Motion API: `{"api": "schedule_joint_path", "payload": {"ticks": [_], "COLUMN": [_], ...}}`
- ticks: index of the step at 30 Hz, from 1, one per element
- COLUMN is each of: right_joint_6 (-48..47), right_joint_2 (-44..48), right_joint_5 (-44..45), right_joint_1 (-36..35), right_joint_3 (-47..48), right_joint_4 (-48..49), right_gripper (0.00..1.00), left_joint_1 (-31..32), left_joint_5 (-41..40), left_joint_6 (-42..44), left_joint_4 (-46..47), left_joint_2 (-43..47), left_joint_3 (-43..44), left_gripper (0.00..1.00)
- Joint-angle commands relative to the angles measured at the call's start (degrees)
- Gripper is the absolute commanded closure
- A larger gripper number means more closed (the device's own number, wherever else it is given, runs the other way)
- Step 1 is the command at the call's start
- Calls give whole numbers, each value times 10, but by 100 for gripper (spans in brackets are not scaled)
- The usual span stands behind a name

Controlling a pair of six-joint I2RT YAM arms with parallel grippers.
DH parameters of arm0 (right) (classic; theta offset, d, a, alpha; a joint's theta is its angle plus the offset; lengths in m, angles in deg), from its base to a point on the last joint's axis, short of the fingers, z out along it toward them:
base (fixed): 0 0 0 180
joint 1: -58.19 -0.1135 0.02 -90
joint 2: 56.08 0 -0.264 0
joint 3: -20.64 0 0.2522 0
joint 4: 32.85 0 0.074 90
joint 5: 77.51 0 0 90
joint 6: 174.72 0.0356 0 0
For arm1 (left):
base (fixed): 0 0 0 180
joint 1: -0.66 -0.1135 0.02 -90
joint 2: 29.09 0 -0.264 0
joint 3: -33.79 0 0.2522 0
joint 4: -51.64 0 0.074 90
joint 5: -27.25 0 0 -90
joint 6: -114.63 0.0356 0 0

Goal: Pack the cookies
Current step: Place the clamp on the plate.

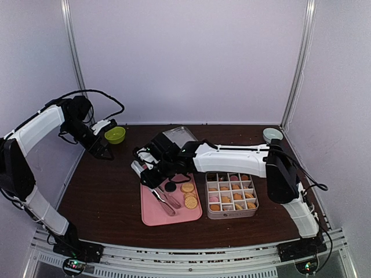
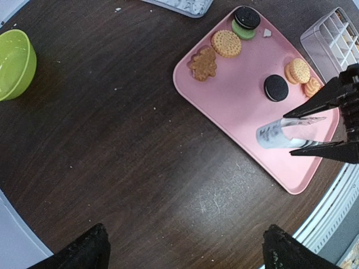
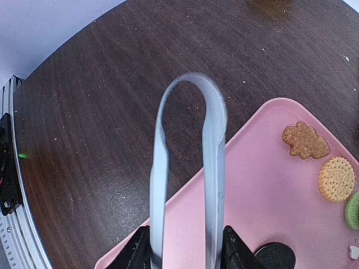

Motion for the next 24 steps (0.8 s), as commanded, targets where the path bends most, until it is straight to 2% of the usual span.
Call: {"api": "schedule_joint_path", "payload": {"ticks": [1, 8, 13, 16, 21, 24], "right_joint_6": [17, 49, 74, 78, 84, 85], "right_joint_2": [-22, -34, 7, 63, 199, 298], "right_joint_5": [-21, -59, -66, -59, -18, 59], "right_joint_1": [-4, -1, 21, 41, 79, 97], "right_joint_3": [24, 10, -17, -67, -204, -301], "right_joint_4": [34, 78, 106, 128, 171, 191], "right_gripper": [59, 55, 33, 18, 14, 14], "left_joint_1": [-3, -3, 9, 22, 53, 71], "left_joint_5": [-8, -6, -14, -19, -18, -7], "left_joint_6": [-25, -41, -59, -59, -89, -130], "left_joint_4": [15, 19, 36, 36, 35, 62], "left_joint_2": [-13, -45, -88, -131, -214, -271], "left_joint_3": [35, 69, 96, 137, 241, 299], "left_gripper": [2, 2, 2, 2, 2, 2]}}
